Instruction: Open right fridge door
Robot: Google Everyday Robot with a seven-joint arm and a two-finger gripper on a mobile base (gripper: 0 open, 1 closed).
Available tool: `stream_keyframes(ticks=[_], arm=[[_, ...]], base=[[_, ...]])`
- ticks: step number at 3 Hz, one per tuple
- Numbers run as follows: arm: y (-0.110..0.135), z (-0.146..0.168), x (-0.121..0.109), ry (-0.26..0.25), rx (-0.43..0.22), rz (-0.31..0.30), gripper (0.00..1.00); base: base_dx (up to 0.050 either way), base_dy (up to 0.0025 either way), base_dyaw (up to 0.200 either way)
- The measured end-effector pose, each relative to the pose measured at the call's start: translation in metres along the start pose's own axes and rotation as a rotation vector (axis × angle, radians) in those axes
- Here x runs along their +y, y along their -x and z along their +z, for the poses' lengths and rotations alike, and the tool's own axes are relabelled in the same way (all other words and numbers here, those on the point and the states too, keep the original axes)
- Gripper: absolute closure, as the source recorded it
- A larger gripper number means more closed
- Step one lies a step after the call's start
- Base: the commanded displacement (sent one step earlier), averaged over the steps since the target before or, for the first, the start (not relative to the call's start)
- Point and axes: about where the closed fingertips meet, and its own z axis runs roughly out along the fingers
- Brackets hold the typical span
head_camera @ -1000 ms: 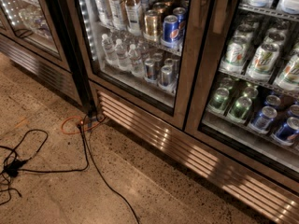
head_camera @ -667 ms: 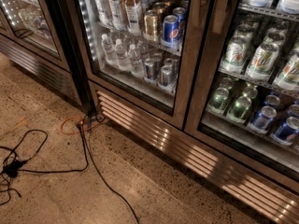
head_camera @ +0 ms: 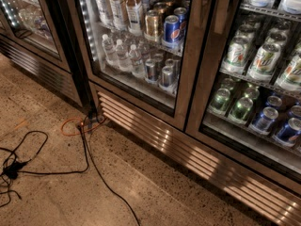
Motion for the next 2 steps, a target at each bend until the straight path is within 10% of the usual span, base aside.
stream_keyframes(ticks=[2], arm=[[0.0005,-0.0004,0.0008,0.009,0.008,-0.008,1.0]], base=[[0.0,0.0,0.0]])
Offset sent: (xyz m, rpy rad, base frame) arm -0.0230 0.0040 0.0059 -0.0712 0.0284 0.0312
